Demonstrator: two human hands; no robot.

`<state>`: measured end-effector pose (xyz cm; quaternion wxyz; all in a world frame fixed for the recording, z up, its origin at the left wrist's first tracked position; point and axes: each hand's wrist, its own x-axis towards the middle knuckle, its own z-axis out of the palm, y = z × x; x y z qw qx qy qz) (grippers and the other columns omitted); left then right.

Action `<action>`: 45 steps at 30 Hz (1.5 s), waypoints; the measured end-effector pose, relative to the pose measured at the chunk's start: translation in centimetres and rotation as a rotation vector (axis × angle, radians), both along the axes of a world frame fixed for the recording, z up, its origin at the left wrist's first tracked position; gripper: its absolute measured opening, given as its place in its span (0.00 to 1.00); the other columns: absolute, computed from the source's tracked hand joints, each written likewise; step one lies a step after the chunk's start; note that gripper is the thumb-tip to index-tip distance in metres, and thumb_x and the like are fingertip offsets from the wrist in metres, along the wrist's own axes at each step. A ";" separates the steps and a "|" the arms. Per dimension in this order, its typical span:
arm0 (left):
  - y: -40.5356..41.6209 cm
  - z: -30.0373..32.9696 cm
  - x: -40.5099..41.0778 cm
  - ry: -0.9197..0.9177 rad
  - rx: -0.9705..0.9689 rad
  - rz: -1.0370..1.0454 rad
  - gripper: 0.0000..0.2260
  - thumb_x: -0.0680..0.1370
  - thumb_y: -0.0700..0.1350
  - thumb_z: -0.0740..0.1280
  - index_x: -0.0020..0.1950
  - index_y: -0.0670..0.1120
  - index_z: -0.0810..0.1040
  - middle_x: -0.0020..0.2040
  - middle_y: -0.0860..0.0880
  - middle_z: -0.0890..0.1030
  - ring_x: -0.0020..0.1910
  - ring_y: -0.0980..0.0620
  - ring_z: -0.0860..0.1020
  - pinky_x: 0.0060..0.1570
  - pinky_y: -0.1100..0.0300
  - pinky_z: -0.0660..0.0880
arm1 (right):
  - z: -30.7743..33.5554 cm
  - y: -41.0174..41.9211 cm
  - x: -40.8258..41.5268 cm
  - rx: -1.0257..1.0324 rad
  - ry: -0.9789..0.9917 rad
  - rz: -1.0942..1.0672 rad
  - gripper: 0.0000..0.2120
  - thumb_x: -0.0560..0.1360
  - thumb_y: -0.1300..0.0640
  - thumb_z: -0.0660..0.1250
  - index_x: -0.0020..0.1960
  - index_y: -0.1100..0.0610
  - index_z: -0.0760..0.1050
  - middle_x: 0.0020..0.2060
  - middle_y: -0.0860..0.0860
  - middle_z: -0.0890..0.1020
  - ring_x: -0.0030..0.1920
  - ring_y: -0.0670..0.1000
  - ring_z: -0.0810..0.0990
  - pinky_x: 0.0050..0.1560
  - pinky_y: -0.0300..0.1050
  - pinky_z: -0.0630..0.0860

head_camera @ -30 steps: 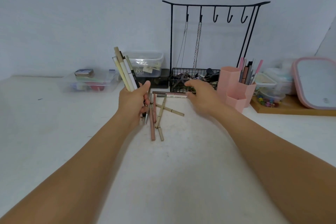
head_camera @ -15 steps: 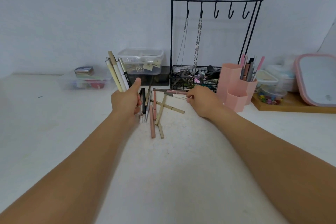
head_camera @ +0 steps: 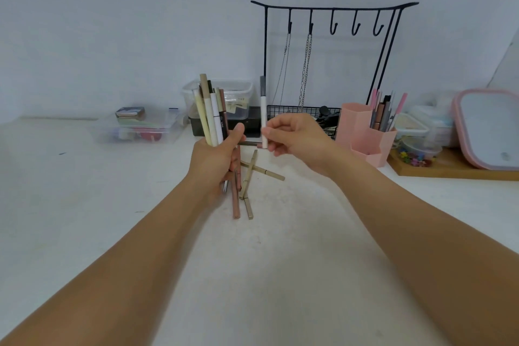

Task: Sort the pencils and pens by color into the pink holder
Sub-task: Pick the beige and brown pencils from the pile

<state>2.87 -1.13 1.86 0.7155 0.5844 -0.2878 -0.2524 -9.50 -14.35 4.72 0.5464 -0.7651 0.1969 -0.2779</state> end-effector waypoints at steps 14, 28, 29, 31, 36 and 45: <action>-0.2 -0.4 -1.2 0.020 0.015 -0.148 0.29 0.65 0.70 0.70 0.42 0.42 0.78 0.29 0.47 0.73 0.23 0.54 0.67 0.19 0.66 0.60 | 1.1 3.2 0.8 -0.214 0.061 0.048 0.05 0.74 0.66 0.74 0.47 0.69 0.83 0.38 0.67 0.85 0.33 0.52 0.82 0.37 0.40 0.83; -0.5 -0.5 -0.3 0.065 0.033 -0.016 0.12 0.81 0.48 0.67 0.42 0.42 0.77 0.29 0.45 0.77 0.23 0.50 0.71 0.23 0.60 0.65 | -0.3 1.7 0.6 -0.104 0.065 -0.019 0.08 0.74 0.60 0.75 0.51 0.63 0.83 0.44 0.61 0.86 0.40 0.50 0.84 0.40 0.42 0.81; -0.5 -0.5 -0.2 0.070 0.042 -0.014 0.11 0.80 0.47 0.66 0.41 0.42 0.76 0.30 0.45 0.77 0.24 0.50 0.71 0.23 0.60 0.65 | -0.9 0.4 0.4 -0.250 0.096 -0.154 0.07 0.75 0.58 0.74 0.50 0.61 0.83 0.44 0.57 0.86 0.42 0.48 0.84 0.42 0.43 0.80; -0.7 -0.6 -0.1 0.073 0.045 -0.017 0.10 0.80 0.44 0.67 0.40 0.42 0.74 0.30 0.46 0.76 0.27 0.49 0.73 0.20 0.61 0.65 | -2.5 -2.4 0.0 -0.518 0.192 -0.410 0.08 0.76 0.57 0.72 0.53 0.58 0.83 0.49 0.52 0.85 0.50 0.49 0.82 0.51 0.44 0.77; -0.9 -0.8 0.1 0.064 0.033 -0.027 0.07 0.80 0.43 0.68 0.45 0.44 0.73 0.31 0.48 0.74 0.27 0.52 0.73 0.19 0.63 0.63 | -5.7 -4.9 -0.9 -0.648 0.448 -0.464 0.19 0.78 0.57 0.69 0.68 0.61 0.75 0.64 0.57 0.80 0.64 0.59 0.76 0.65 0.50 0.72; -0.6 -0.8 0.2 0.024 0.018 -0.030 0.10 0.80 0.47 0.72 0.45 0.46 0.72 0.30 0.50 0.72 0.25 0.55 0.68 0.19 0.64 0.63 | -5.8 -5.7 -0.7 -0.723 0.564 -0.433 0.06 0.78 0.60 0.68 0.47 0.59 0.83 0.45 0.56 0.85 0.48 0.58 0.82 0.52 0.53 0.80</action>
